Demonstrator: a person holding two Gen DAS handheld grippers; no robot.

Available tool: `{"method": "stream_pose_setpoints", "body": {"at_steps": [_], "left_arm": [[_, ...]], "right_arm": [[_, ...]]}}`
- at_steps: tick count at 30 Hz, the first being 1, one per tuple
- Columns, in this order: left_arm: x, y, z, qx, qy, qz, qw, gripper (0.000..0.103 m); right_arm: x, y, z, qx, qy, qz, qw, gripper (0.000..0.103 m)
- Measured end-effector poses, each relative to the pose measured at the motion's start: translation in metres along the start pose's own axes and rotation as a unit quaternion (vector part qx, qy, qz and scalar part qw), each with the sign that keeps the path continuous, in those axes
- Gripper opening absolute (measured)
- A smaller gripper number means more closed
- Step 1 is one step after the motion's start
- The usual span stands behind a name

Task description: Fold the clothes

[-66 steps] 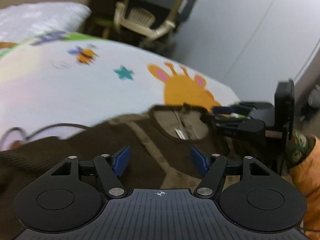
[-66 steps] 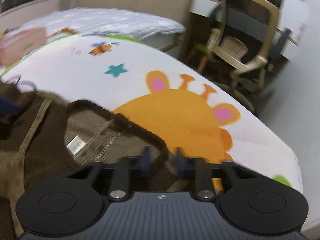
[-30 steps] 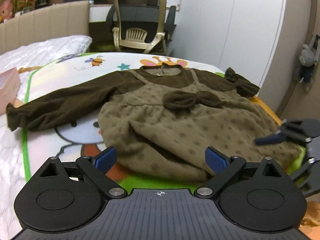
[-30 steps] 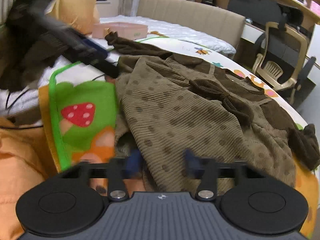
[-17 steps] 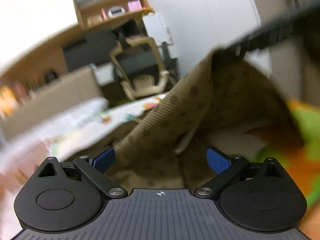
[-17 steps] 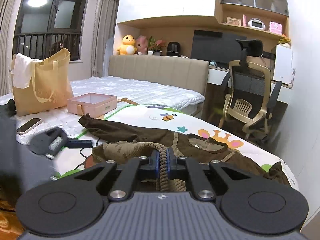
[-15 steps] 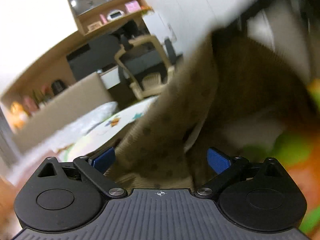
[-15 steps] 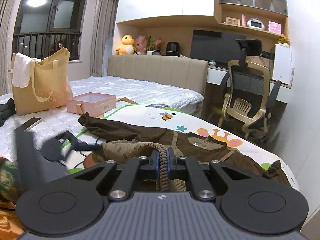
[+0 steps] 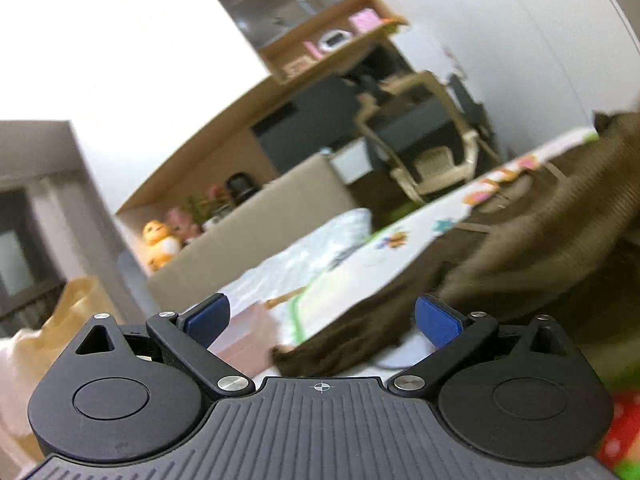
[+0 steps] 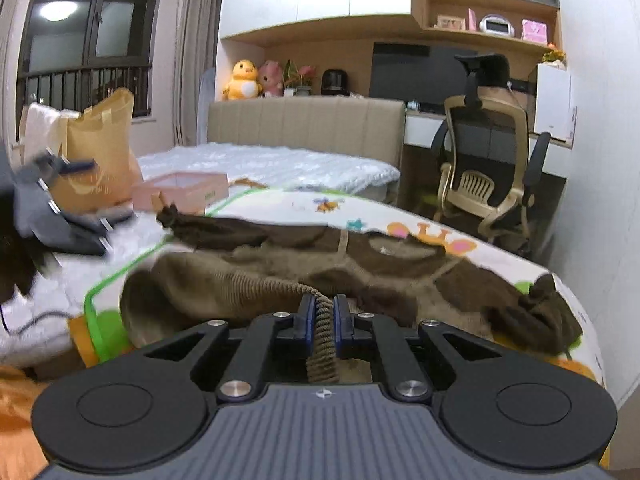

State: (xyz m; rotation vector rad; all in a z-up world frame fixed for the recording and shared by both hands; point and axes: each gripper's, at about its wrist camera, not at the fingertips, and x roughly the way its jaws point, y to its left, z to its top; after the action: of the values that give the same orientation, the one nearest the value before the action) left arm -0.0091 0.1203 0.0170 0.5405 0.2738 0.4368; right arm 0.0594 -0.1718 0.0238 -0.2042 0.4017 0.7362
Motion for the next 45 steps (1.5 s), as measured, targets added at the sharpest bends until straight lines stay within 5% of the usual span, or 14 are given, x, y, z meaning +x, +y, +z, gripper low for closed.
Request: {"method": "stream_pose_setpoints", "body": {"at_steps": [1,3,5,9,12,16,20,22,26,28,32,35,38,45], "left_arm": [[-0.008,0.008,0.0,-0.007,-0.001,0.001,1.0,0.102],[-0.02,0.021,-0.001,-0.018,0.001,-0.001,0.9998,0.102],[-0.028,0.029,-0.003,-0.027,0.006,-0.01,0.9996,0.102],[-0.024,0.035,-0.002,-0.056,0.027,-0.109,0.9921,0.102],[-0.024,0.014,-0.007,-0.02,0.036,-0.174,0.984,0.102],[-0.01,-0.026,-0.021,0.038,0.055,-0.206,0.9762,0.102],[0.011,-0.04,-0.035,0.045,0.088,-0.201,0.9745,0.102],[0.018,-0.043,-0.043,0.058,0.098,-0.188,0.9755,0.102],[0.022,-0.013,-0.047,0.055,0.097,-0.105,0.9882,0.102],[0.022,0.011,-0.046,0.024,0.098,-0.058,0.9931,0.102],[0.019,0.051,-0.046,-0.04,0.109,-0.022,0.993,0.102],[0.007,0.052,-0.045,-0.064,0.096,-0.092,0.989,0.102],[-0.002,0.026,-0.04,-0.047,0.084,-0.19,0.977,0.102],[0.007,-0.038,-0.043,0.042,0.089,-0.205,0.9738,0.102]], "right_arm": [[-0.002,0.001,-0.004,-0.003,0.005,-0.003,1.0,0.02],[-0.01,0.003,-0.014,-0.015,0.015,-0.015,1.0,0.047],[-0.02,0.005,-0.024,-0.04,0.025,-0.032,0.998,0.058],[-0.035,0.006,-0.045,-0.087,0.057,-0.067,0.992,0.064],[-0.037,0.007,-0.063,-0.095,0.094,-0.093,0.987,0.069],[-0.027,0.02,-0.079,-0.092,0.111,-0.086,0.986,0.072],[-0.01,0.032,-0.087,-0.122,0.102,-0.11,0.981,0.082],[-0.009,0.025,-0.085,-0.138,0.092,-0.17,0.971,0.079],[-0.028,-0.009,-0.075,-0.125,0.058,-0.307,0.942,0.074],[-0.041,-0.027,-0.069,-0.094,0.049,-0.341,0.934,0.074],[-0.056,-0.03,-0.066,-0.073,0.05,-0.283,0.955,0.075],[-0.039,-0.009,-0.067,-0.052,0.065,-0.176,0.981,0.078],[-0.016,0.014,-0.066,-0.041,0.072,-0.098,0.992,0.079],[0.037,0.031,-0.069,-0.068,0.096,-0.116,0.986,0.08]]}}
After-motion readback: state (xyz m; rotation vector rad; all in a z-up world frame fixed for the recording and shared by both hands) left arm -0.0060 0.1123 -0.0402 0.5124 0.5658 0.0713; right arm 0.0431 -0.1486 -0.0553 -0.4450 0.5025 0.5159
